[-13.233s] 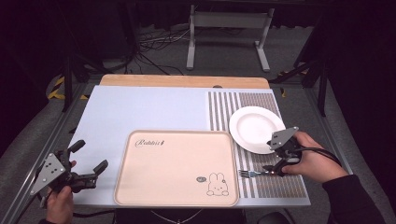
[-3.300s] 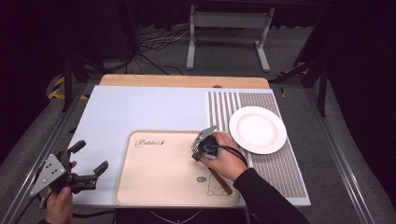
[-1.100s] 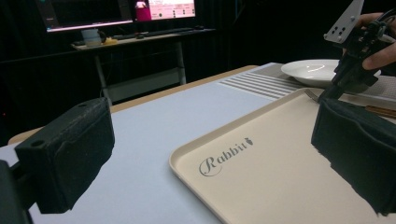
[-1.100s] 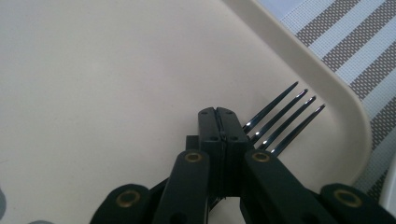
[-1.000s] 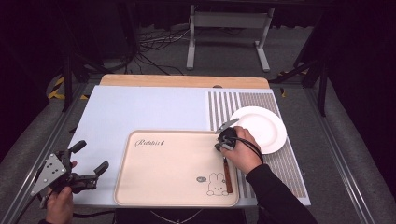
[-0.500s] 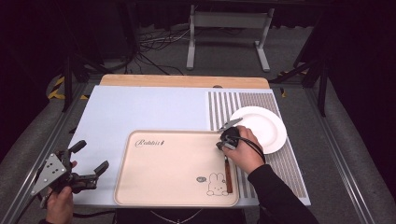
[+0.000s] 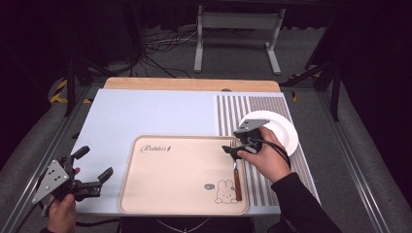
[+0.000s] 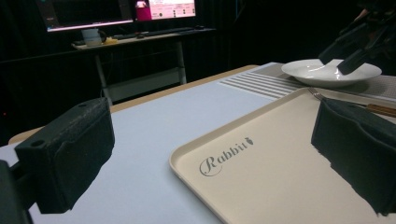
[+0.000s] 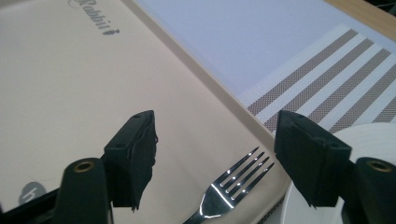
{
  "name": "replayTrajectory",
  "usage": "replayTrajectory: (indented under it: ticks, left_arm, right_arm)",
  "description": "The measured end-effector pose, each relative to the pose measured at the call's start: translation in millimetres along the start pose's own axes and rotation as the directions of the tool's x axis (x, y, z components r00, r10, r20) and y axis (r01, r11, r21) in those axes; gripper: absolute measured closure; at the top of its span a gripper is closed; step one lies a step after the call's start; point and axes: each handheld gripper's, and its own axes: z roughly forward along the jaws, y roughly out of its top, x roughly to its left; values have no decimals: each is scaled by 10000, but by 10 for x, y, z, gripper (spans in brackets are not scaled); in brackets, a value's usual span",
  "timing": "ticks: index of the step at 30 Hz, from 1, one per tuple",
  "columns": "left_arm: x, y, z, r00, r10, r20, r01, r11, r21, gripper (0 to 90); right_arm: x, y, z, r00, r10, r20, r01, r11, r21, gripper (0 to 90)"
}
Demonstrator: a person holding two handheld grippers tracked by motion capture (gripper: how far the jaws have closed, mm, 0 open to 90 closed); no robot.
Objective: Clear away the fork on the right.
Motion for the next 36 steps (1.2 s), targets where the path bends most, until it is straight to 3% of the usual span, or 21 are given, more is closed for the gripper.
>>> replayTrajectory:
  ticks: [2, 8, 15, 22, 24, 28, 31, 36]
  left_arm:
    - [-4, 4, 0, 10000, 71, 8, -71, 10000, 22, 2]
    - [-3, 2, -2, 10000, 44, -31, -44, 10000, 28, 2]
    - [-4, 4, -5, 10000, 84, -32, -84, 10000, 26, 2]
    - [-2, 3, -5, 9999, 81, -61, -81, 10000, 30, 2]
    - [-3, 2, -4, 10000, 62, -66, -62, 10000, 29, 2]
    - [-2, 4, -8, 10000, 71, -59, -71, 10000, -1, 2]
    - [-3, 3, -6, 9999, 103, -55, -103, 9999, 20, 2]
    - [-8, 2, -3, 9999, 142, -58, -142, 9999, -16, 2]
  right_arm:
    - [1, -23, -130, 9999, 95, 34, -94, 9995, -294, 235]
    - [-14, -100, -346, 9996, 149, -235, -172, 9948, -1007, 183]
    - [-51, -221, -542, 9996, -60, -286, 3, 9804, -1968, 129]
    - [-108, -393, -652, 9993, -139, -350, 25, 9523, -3050, 106]
    - [-126, -464, -698, 9994, -158, -309, 42, 9392, -3434, 105]
    - [-150, -565, -746, 9997, -85, -208, 1, 9265, -3762, 103]
    - [-186, -685, -790, 9997, 12, -252, -115, 9094, -4157, 99]
    - [-237, -857, -833, 9998, 128, -119, -167, 8961, -4434, 97]
